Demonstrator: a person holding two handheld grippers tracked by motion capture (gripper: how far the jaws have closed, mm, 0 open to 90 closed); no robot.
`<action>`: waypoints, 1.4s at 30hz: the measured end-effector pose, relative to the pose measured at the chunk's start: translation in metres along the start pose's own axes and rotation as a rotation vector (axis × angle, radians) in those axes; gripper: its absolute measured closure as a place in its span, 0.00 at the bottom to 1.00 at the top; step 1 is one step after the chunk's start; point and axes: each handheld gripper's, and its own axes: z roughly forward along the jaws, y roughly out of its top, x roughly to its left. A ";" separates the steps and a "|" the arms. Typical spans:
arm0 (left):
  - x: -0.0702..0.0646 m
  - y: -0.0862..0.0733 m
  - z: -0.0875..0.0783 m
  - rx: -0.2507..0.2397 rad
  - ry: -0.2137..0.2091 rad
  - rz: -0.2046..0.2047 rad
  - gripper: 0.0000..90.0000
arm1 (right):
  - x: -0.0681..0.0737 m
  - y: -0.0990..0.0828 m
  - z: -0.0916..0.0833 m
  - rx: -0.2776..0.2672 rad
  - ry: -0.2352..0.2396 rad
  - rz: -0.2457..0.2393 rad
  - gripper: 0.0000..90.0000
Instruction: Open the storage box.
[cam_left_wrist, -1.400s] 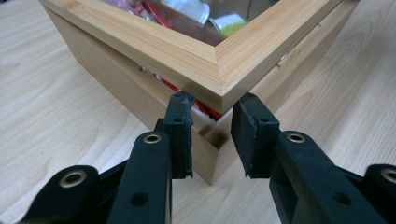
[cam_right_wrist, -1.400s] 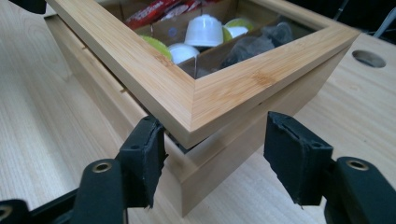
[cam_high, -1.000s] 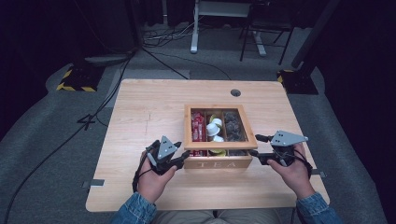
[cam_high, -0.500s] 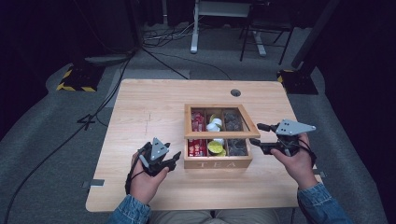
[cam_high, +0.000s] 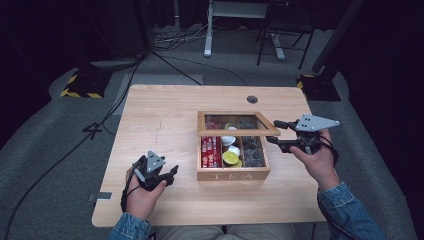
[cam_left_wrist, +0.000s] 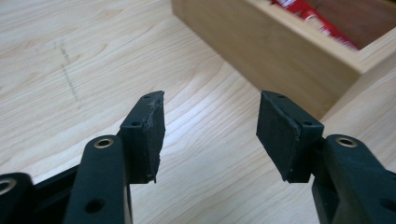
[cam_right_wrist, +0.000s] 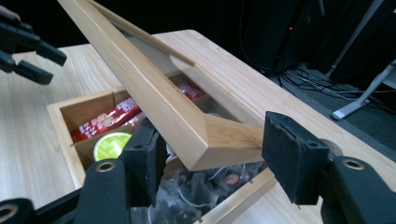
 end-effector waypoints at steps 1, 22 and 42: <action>0.002 -0.001 0.001 0.006 0.008 0.002 0.46 | -0.002 0.002 0.001 -0.003 0.001 0.004 0.45; 0.027 -0.014 0.017 0.055 0.026 -0.035 0.44 | -0.022 0.030 0.007 -0.034 -0.008 0.009 0.53; 0.029 -0.020 0.032 0.150 0.013 -0.023 0.38 | -0.055 0.055 0.022 -0.111 -0.043 0.086 0.55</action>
